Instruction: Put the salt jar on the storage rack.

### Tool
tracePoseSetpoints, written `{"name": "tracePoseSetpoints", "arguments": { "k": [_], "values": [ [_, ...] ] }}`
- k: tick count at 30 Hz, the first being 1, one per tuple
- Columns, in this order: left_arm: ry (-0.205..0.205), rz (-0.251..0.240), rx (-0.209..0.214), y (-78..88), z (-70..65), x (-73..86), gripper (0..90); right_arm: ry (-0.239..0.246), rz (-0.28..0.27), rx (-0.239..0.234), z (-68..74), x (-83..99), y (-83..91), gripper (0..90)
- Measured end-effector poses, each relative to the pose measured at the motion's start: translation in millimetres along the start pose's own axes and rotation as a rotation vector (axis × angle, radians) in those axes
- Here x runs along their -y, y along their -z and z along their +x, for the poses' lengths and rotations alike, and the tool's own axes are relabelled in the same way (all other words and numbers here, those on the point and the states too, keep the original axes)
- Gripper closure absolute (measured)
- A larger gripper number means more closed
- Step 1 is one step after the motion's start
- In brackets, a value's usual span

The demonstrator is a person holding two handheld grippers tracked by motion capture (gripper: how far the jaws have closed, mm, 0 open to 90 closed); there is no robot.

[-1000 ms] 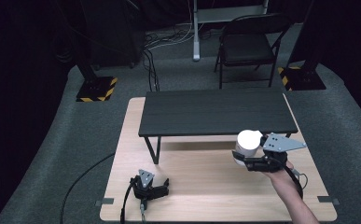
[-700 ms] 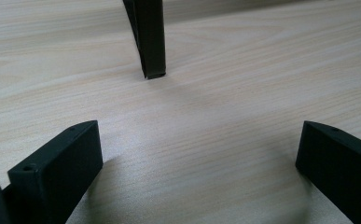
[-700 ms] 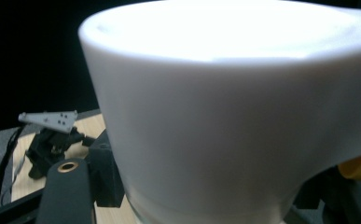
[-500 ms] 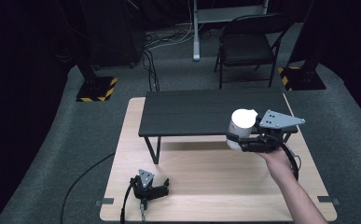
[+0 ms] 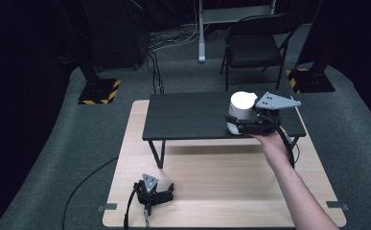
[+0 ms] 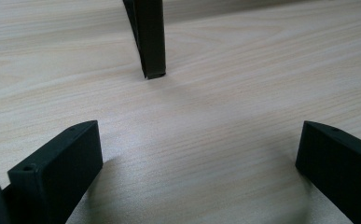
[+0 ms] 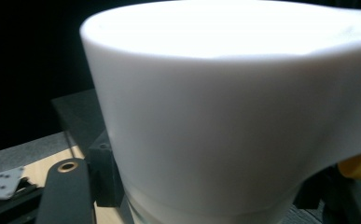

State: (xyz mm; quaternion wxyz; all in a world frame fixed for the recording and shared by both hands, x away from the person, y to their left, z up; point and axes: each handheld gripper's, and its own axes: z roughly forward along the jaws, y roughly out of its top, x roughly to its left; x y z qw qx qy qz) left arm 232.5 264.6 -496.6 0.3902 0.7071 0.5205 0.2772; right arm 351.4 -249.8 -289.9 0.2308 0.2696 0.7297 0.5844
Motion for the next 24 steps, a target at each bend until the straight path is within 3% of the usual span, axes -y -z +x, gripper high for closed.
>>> {"name": "tracePoseSetpoints", "arguments": {
  "k": [2,5,7,9,10,13,24],
  "values": [
    [0.000,0.000,0.000,0.0,0.0,0.0,0.3,-0.013,0.018,0.012,-1.0,0.4,-4.7,29.6],
    [-0.001,0.000,-0.001,0.0,0.0,0.0,0.3,-0.045,-0.001,0.010,-5.6,6.5,-7.1,29.5],
    [-0.001,0.000,-0.001,0.1,0.0,0.0,0.3,-0.021,-0.006,-0.001,-7.5,8.3,-9.4,29.0],
    [-0.001,0.000,-0.001,0.0,0.0,-0.1,0.3,-0.022,0.005,-0.015,-10.0,7.4,-10.4,26.5],
    [0.001,0.000,0.000,0.0,-0.1,0.1,0.3,-0.026,0.036,0.001,-9.0,3.1,-10.8,17.7],
    [-0.001,0.000,-0.001,0.0,0.0,-0.1,0.3,-0.049,0.042,0.002,-10.3,6.5,-5.1,14.7],
    [-0.001,0.000,-0.001,0.0,0.0,0.0,0.3,0.057,0.037,-0.024,0.7,38.1,29.1,9.5]
  ]
}}
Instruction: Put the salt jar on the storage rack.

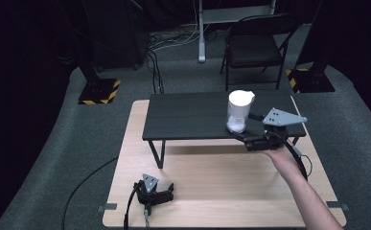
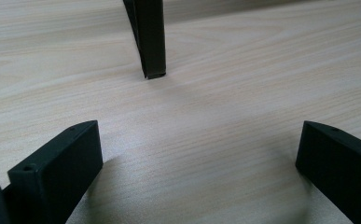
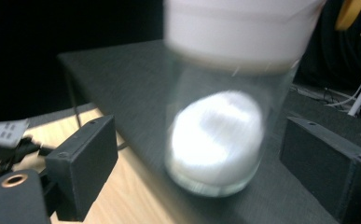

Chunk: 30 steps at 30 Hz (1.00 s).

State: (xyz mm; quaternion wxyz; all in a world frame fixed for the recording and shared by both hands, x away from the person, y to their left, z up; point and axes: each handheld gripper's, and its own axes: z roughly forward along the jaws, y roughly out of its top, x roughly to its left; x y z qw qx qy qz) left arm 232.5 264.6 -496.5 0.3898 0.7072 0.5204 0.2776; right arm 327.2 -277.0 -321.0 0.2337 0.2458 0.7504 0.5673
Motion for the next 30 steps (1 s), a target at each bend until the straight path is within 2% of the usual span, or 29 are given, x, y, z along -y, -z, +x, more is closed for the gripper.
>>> {"name": "tracePoseSetpoints", "arguments": {
  "k": [2,5,7,10,11,12,13,15,17,18,19,22,23,26,30],
  "values": [
    [0.000,0.000,0.000,0.0,0.0,0.0,0.3,0.030,-0.011,-0.018,6.8,14.1,11.6,8.4],
    [0.000,0.000,0.000,0.0,0.0,0.1,0.3,0.042,-0.018,-0.030,14.5,31.8,23.4,7.6],
    [0.000,0.000,0.000,0.0,0.0,0.0,0.3,0.041,-0.018,-0.034,16.7,38.0,27.2,7.3],
    [0.000,0.000,0.000,0.0,0.0,0.0,0.3,0.033,-0.016,-0.040,23.3,66.2,41.2,6.4],
    [0.000,0.000,0.000,0.0,0.0,0.0,0.3,0.033,-0.016,-0.040,23.3,66.2,41.2,6.4],
    [0.000,0.000,0.000,0.0,0.0,0.0,0.3,0.028,0.003,-0.029,25.8,78.4,47.2,5.5],
    [0.000,0.000,0.000,0.0,0.0,0.0,0.3,0.028,0.003,-0.029,25.8,78.4,47.2,5.5],
    [0.000,0.000,0.000,0.0,0.0,0.0,0.3,0.000,0.012,-0.006,29.1,99.5,57.4,4.7],
    [0.000,0.000,0.000,0.0,0.0,0.0,0.3,-0.006,0.016,0.002,30.3,106.1,60.9,4.1],
    [0.000,0.000,0.000,0.0,0.0,0.1,0.3,-0.022,0.019,0.006,31.3,120.8,67.6,2.8],
    [0.000,0.000,0.000,0.0,0.0,0.0,0.3,-0.022,0.019,0.006,31.3,120.8,67.6,2.8],
    [0.000,0.000,0.000,0.0,0.0,0.0,0.3,-0.031,0.041,0.022,38.2,149.6,77.4,0.0],
    [0.000,0.000,0.000,0.0,0.0,0.0,0.3,-0.031,0.041,0.022,38.2,149.6,77.4,0.0],
    [0.000,0.000,0.000,0.0,0.0,0.0,0.3,-0.058,0.060,0.041,43.8,170.1,87.5,0.0],
    [0.000,0.000,0.000,0.0,0.0,0.0,0.3,-0.065,0.072,0.057,46.4,177.2,93.7,0.0]
  ]
}}
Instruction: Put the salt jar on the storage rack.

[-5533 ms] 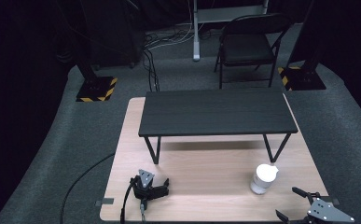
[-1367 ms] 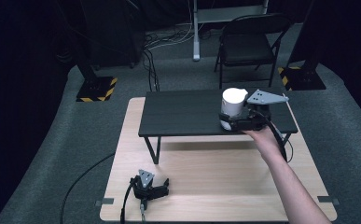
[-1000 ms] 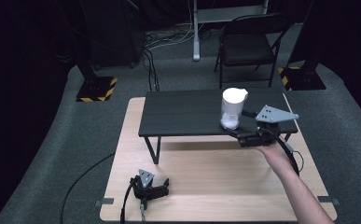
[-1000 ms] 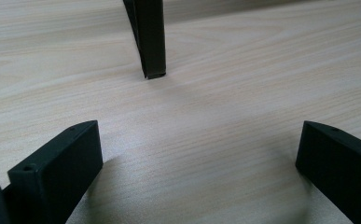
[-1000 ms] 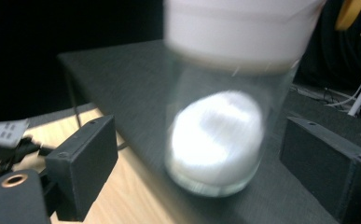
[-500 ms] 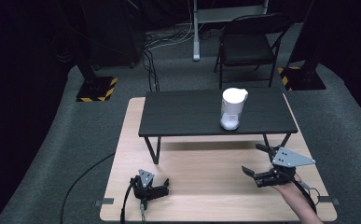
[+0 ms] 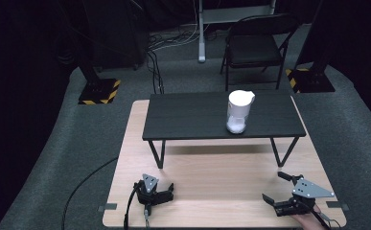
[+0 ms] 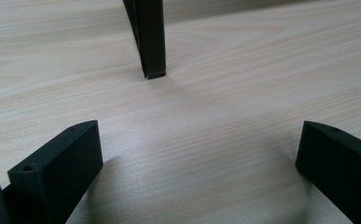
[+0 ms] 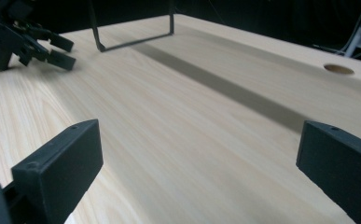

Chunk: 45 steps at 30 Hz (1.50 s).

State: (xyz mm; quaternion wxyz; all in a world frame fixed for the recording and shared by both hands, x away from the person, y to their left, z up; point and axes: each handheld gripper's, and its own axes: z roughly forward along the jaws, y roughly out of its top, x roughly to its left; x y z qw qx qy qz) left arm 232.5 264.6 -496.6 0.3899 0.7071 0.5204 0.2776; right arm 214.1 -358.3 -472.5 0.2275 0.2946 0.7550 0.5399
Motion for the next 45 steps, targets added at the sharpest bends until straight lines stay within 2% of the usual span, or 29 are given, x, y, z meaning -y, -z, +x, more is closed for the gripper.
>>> {"name": "tracePoseSetpoints", "arguments": {
  "k": [5,8,11,13,17,33,45],
  "values": [
    [0.000,0.000,0.000,0.0,0.0,-0.1,0.3,-0.018,-0.022,0.032,2.1,15.9,10.9,0.0],
    [0.000,0.000,0.000,0.0,0.0,0.0,0.3,-0.031,-0.015,0.039,1.8,22.4,13.9,0.0],
    [0.000,0.000,0.000,0.0,0.0,0.0,0.3,-0.030,0.001,0.056,0.6,23.9,14.0,0.0],
    [0.002,-0.001,0.000,-0.1,-0.1,0.0,0.3,-0.047,0.018,0.072,-1.4,23.6,13.3,0.0],
    [0.000,0.000,0.000,-0.1,0.0,0.0,0.3,-0.040,0.016,0.088,-1.2,23.7,13.4,0.0],
    [0.000,0.000,0.000,0.0,0.0,-0.1,0.3,-0.044,0.021,0.092,-1.5,23.0,11.9,0.0],
    [0.000,0.000,0.000,0.0,0.0,0.0,0.3,-0.031,0.030,0.074,-2.2,20.7,9.7,0.7]
  ]
}}
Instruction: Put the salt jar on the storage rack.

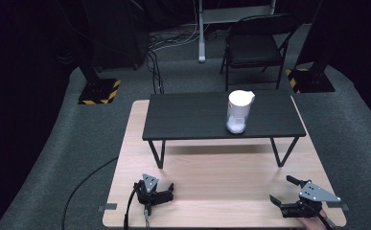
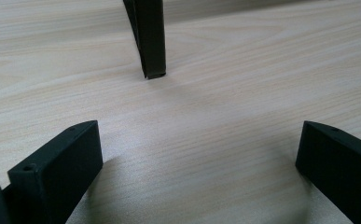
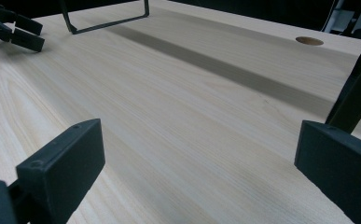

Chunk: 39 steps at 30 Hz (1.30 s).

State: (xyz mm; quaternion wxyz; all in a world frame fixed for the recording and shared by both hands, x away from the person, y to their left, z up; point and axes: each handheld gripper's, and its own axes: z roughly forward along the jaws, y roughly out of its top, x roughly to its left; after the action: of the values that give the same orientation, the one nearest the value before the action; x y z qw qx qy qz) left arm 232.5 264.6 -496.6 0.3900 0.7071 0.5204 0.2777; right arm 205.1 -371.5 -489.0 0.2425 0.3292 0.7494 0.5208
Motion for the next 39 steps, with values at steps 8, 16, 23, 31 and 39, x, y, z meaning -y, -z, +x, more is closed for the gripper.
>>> {"name": "tracePoseSetpoints", "arguments": {
  "k": [8,16,23,31,39],
  "values": [
    [0.000,0.000,0.000,0.0,0.0,0.0,0.3,-0.015,0.001,0.008,1.0,1.6,0.0,0.7],
    [0.000,0.000,0.000,0.0,0.0,0.0,0.3,-0.003,0.004,0.005,2.9,-0.5,-1.3,0.8],
    [0.000,0.000,0.000,0.0,0.0,0.0,0.3,-0.003,0.002,0.004,-0.1,-0.4,-0.7,0.9],
    [0.000,0.000,0.000,0.0,0.0,0.0,0.3,-0.003,0.002,0.004,0.6,-0.2,0.3,0.9],
    [0.000,0.000,0.000,0.0,0.0,0.0,0.3,-0.003,0.006,0.008,1.3,-0.1,2.0,1.1]
  ]
}}
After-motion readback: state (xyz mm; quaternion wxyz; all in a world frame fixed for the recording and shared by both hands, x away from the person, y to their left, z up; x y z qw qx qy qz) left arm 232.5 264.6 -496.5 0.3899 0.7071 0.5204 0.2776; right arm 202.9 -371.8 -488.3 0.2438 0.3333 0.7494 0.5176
